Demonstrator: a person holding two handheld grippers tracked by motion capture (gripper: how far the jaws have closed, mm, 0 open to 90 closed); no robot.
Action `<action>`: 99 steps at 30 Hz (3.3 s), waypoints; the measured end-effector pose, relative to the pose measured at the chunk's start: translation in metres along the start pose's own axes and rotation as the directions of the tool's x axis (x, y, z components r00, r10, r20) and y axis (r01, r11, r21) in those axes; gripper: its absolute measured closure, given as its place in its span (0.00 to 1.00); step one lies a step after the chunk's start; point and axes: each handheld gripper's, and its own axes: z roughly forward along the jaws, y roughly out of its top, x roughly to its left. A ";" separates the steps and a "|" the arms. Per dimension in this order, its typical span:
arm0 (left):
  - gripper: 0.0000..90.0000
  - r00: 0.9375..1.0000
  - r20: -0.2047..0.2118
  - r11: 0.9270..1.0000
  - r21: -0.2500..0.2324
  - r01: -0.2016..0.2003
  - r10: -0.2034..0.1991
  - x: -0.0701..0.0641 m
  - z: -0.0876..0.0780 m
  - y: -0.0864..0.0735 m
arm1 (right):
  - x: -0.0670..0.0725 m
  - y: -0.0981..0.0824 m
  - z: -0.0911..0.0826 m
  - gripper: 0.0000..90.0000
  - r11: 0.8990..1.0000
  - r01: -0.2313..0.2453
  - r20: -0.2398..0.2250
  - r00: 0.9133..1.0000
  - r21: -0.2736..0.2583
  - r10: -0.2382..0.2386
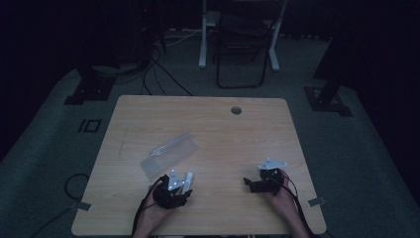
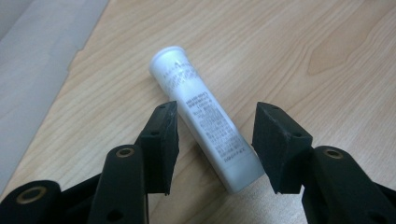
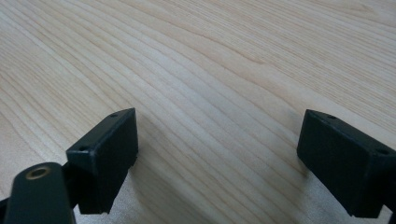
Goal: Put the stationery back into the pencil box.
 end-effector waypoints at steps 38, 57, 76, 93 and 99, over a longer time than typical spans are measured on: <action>0.78 1.000 0.006 0.998 0.067 0.014 -0.015 0.029 0.010 0.003 | 0.000 0.000 0.000 0.14 1.000 0.000 0.000 1.000 0.000 0.000; 0.79 0.998 -0.005 0.998 0.019 -0.054 0.055 0.025 0.001 0.008 | 0.000 0.000 0.000 0.14 1.000 0.000 0.000 1.000 0.000 0.000; 0.79 0.997 -0.023 0.996 -0.040 -0.080 0.079 0.027 -0.015 0.019 | 0.000 0.000 0.000 0.14 1.000 0.001 0.000 1.000 0.000 -0.001; 0.79 0.994 -0.028 0.992 -0.075 -0.104 0.102 0.025 -0.025 0.028 | 0.000 0.000 0.000 0.14 1.000 0.001 0.000 1.000 0.000 -0.001; 0.79 0.993 -0.037 0.990 -0.085 -0.112 0.109 0.027 -0.029 0.032 | 0.000 0.000 0.000 0.14 1.000 0.001 0.000 1.000 -0.001 -0.001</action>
